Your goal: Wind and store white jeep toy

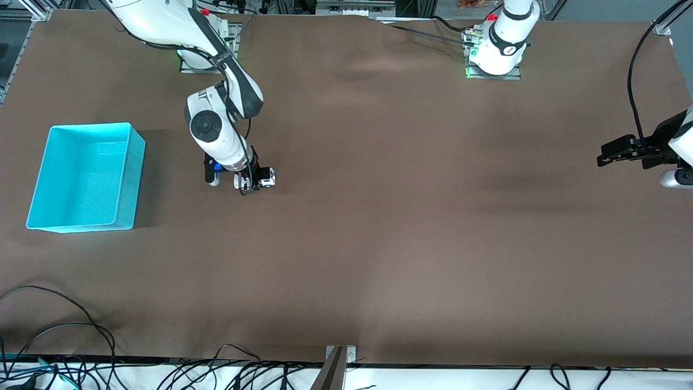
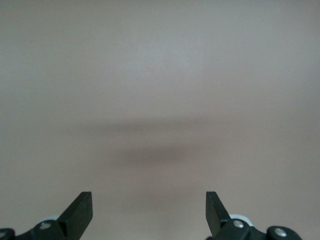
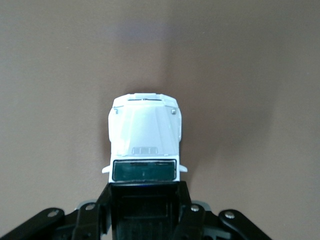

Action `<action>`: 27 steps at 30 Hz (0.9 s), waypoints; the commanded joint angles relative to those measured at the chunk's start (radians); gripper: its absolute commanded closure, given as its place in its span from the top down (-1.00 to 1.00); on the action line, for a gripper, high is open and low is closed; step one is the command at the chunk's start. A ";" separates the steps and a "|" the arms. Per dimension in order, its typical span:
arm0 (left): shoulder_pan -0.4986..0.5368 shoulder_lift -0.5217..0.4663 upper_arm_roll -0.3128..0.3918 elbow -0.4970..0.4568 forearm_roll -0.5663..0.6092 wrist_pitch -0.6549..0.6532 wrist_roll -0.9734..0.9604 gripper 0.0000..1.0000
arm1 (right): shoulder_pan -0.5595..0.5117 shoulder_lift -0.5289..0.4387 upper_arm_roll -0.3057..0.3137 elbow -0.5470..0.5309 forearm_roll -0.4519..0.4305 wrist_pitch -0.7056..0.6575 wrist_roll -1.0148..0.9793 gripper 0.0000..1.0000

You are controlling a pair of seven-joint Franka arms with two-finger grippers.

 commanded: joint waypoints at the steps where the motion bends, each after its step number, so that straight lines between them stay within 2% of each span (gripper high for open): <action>1: 0.000 -0.006 0.001 -0.001 -0.014 -0.011 0.002 1.00 | 0.003 -0.062 -0.003 -0.005 -0.004 -0.022 0.006 -1.00; 6: 0.000 -0.005 0.001 -0.001 -0.014 -0.011 0.002 1.00 | 0.002 -0.122 -0.005 -0.005 -0.005 -0.108 -0.031 -1.00; 11: 0.000 -0.005 0.001 -0.001 -0.014 -0.011 0.002 1.00 | -0.004 -0.185 -0.017 -0.006 -0.005 -0.195 -0.156 -1.00; 27: -0.001 -0.002 0.001 -0.001 -0.014 -0.009 0.002 1.00 | -0.040 -0.282 -0.141 -0.008 0.010 -0.435 -0.698 -1.00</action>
